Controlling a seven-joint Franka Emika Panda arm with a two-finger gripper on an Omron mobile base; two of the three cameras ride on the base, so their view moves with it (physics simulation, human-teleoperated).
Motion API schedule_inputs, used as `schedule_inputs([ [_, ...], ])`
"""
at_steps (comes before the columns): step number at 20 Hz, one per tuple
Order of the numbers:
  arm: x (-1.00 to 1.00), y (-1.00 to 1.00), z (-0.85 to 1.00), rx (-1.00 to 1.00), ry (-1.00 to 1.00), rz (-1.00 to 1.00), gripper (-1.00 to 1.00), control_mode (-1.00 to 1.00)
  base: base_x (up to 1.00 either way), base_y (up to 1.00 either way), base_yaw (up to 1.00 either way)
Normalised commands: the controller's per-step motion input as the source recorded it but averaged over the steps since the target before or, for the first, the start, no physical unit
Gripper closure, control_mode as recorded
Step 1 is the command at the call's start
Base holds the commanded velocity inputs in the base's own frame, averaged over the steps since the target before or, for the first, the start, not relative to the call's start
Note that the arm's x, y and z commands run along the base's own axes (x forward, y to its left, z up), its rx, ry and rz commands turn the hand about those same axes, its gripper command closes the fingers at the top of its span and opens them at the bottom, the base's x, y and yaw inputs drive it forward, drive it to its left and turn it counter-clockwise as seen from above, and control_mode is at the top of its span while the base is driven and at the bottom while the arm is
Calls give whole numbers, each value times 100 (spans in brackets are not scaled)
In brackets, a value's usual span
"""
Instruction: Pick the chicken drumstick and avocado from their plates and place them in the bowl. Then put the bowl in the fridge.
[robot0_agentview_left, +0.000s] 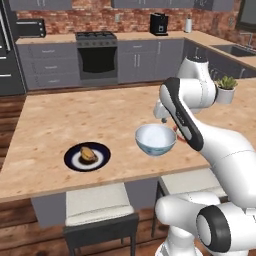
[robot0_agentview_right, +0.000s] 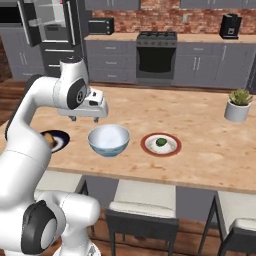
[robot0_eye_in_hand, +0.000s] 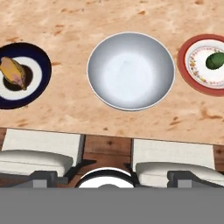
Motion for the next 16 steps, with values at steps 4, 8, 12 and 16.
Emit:
schedule_inputs([
  [4,0,0,0,0,0,0,-100,100,62,43,20],
  [8,0,0,0,0,0,0,-100,100,74,24,15],
  [12,0,0,0,0,0,0,-100,100,71,17,10],
  [16,0,0,0,0,0,0,-100,100,8,3,0],
])
